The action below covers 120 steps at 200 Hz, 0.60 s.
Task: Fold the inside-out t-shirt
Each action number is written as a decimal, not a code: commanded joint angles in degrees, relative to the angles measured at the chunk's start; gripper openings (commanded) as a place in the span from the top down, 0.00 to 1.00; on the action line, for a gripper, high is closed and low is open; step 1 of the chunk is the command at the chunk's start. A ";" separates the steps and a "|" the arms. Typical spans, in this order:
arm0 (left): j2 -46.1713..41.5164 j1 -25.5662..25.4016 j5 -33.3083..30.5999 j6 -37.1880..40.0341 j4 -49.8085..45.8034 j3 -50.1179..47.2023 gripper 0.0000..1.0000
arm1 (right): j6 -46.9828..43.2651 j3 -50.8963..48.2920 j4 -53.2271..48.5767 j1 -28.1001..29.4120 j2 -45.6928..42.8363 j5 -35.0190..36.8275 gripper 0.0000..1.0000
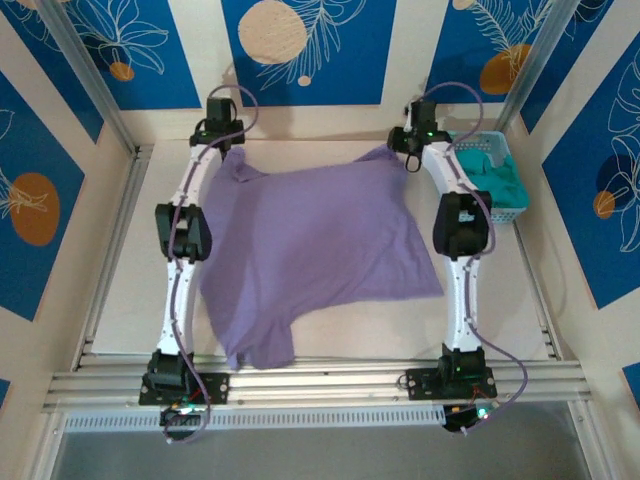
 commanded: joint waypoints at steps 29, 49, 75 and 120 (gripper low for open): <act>-24.76 0.86 10.36 -12.68 4.44 -28.65 0.31 | -1.28 -20.56 -4.47 2.03 -19.17 -4.99 0.55; -40.48 0.04 13.56 -18.68 16.07 -55.87 0.29 | -0.41 -36.77 -3.53 4.10 -29.83 -5.71 0.49; -53.77 -0.70 15.98 -23.47 22.70 -79.03 0.29 | 4.41 -52.06 -7.56 4.11 -39.82 -0.90 0.48; -67.04 -0.53 16.30 -19.29 16.38 -98.56 0.28 | 10.00 -70.82 -12.76 -2.75 -53.72 3.10 0.47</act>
